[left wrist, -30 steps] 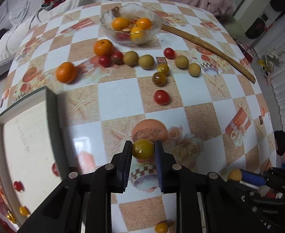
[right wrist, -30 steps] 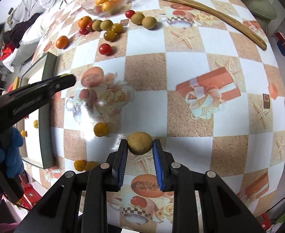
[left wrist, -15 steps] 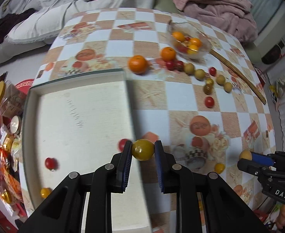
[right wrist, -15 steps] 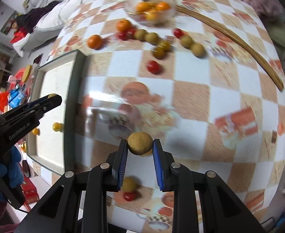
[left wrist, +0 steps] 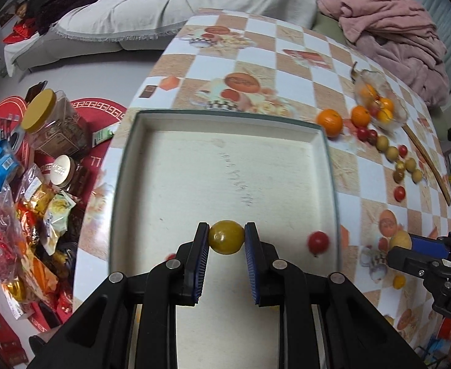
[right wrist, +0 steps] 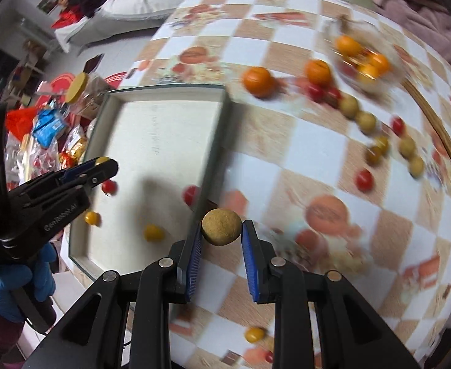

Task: Organize fruits
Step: 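Open the right tool over the tray while the left tool releases a yellow tomato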

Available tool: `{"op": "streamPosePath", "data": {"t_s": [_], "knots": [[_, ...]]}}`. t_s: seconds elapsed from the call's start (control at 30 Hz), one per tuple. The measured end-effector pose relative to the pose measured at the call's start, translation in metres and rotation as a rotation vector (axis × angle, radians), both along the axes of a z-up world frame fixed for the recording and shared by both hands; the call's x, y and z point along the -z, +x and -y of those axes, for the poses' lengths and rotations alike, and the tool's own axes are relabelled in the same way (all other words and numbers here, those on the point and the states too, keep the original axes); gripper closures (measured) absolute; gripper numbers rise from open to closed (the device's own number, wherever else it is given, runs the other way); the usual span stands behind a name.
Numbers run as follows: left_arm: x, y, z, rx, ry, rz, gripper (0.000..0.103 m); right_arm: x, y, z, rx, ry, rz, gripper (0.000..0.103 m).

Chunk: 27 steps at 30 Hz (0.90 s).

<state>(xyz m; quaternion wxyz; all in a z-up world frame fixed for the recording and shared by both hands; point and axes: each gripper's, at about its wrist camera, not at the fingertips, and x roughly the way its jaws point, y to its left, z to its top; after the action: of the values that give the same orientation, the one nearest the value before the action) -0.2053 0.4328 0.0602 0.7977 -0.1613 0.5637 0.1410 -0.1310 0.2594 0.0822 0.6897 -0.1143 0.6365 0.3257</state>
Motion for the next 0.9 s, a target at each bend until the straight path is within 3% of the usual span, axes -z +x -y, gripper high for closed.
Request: {"op": "streamPosePath", "data": {"t_s": [0.4, 0.9], "knots": [[0.03, 0.02, -0.031, -0.004, 0.055, -0.046, 0.078, 0.031, 0.011, -0.072, -0.089, -0.02, -0.032, 0.075], [0.046, 0.017, -0.036, 0.005, 0.07, -0.091, 0.078, 0.067, 0.023, -0.099, -0.121, -0.094, -0.049, 0.074]]}}
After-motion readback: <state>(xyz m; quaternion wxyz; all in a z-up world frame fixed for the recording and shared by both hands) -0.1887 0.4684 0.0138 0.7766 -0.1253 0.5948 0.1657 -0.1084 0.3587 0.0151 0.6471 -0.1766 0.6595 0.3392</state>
